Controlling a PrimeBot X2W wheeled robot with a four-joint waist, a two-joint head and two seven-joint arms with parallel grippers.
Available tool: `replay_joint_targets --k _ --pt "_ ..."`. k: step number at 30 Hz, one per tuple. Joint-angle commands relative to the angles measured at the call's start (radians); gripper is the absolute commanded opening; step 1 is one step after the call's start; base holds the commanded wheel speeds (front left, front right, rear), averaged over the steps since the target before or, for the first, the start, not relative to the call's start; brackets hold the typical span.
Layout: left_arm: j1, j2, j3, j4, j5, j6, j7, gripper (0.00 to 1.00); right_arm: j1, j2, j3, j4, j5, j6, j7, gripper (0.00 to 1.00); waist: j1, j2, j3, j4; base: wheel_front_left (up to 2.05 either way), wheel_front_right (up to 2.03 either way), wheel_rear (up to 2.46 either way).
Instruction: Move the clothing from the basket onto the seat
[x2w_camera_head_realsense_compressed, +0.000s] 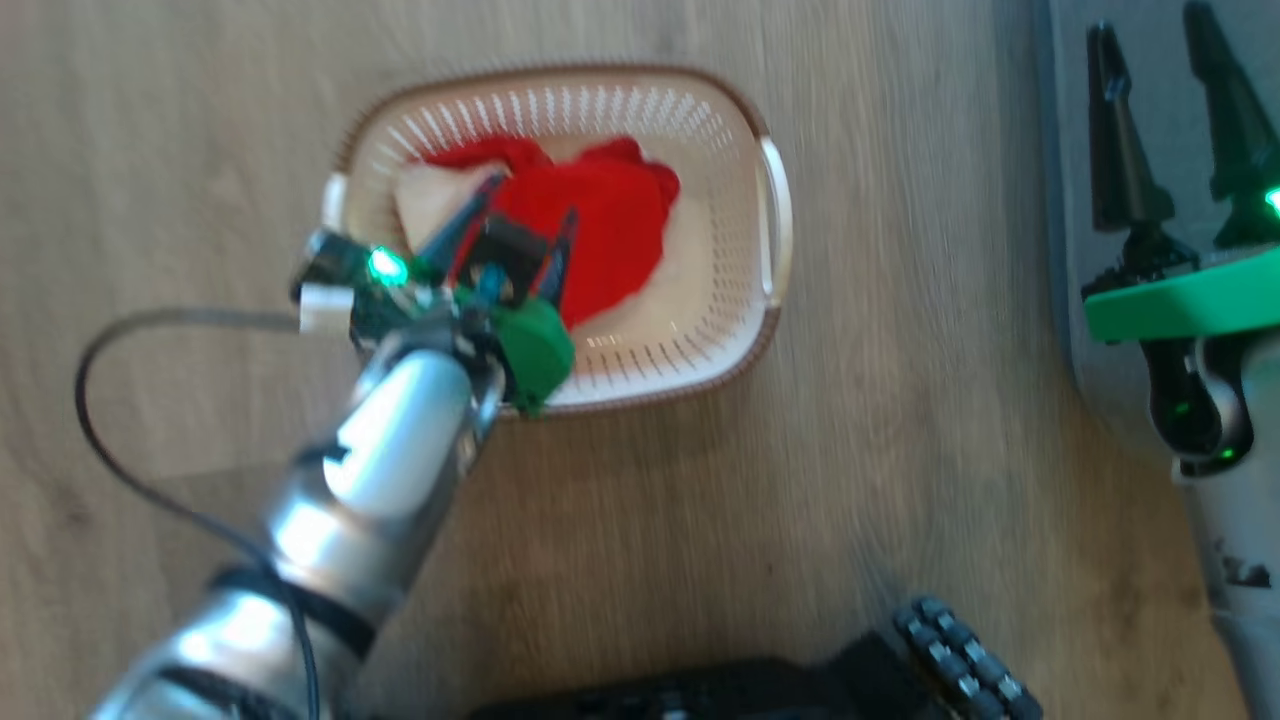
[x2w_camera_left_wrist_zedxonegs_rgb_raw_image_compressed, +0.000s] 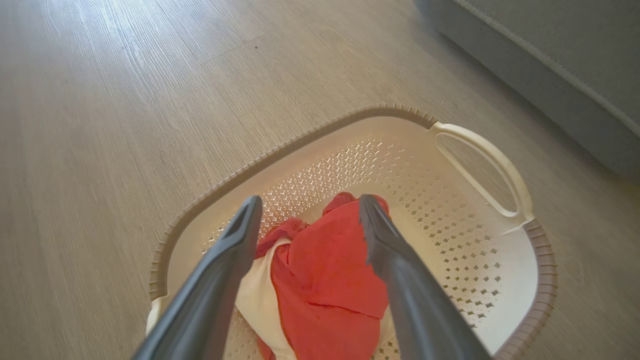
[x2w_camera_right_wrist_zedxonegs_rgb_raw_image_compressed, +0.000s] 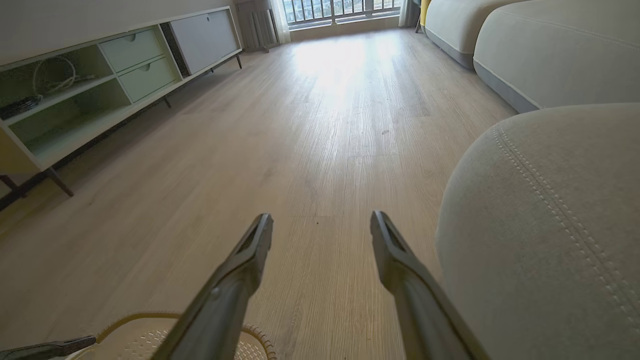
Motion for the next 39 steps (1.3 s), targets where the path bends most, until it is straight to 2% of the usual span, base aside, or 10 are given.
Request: replay_joint_targets --k 1,10,16,21,33,37,38,39 --pt "-0.028 0.009 0.008 0.015 -0.004 0.009 -0.004 1.00 0.002 -0.008 0.015 -0.036 0.008 0.000 -0.006 1.00 -0.0003 0.0001 0.097 -0.057 0.00 0.00 0.00" --pt "-0.256 0.009 -0.123 0.257 0.006 0.045 0.149 1.00 -0.053 0.024 0.041 -0.062 0.014 0.000 -0.006 1.00 -0.0003 0.0001 0.228 -0.124 0.00 0.00 0.00" --pt "-0.345 0.009 -0.186 0.382 0.052 0.099 0.258 1.00 -0.068 0.043 0.050 -0.077 0.015 0.000 -0.006 1.00 -0.0003 0.0001 0.281 -0.158 0.00 0.00 0.00" --pt "-0.398 0.030 -0.207 0.425 0.076 0.148 0.313 1.00 -0.076 0.063 0.056 -0.087 0.020 0.000 -0.006 1.00 -0.0003 0.0001 0.319 -0.186 0.00 0.00 0.00" --pt "-0.427 0.054 -0.267 0.449 0.111 0.150 0.465 1.00 -0.043 0.064 0.045 -0.091 0.025 0.000 -0.006 1.00 -0.0003 0.0001 0.342 -0.183 0.00 0.00 0.00" --pt "-0.414 0.053 -0.261 0.450 0.092 0.139 0.470 1.00 -0.040 0.059 0.036 -0.099 0.030 0.000 -0.006 1.00 -0.0003 0.0001 0.344 -0.179 0.00 0.00 0.00" --pt "-0.410 0.051 -0.263 0.450 0.090 0.138 0.466 0.91 -0.039 0.057 0.034 -0.101 0.030 0.000 -0.006 1.00 -0.0003 0.0001 0.344 -0.177 0.00 0.00 0.00" --pt "-0.404 0.050 -0.262 0.451 0.084 0.133 0.468 0.59 -0.038 0.055 0.032 -0.104 0.029 0.000 -0.006 1.00 -0.0003 0.0001 0.343 -0.173 0.00 0.00 0.00"
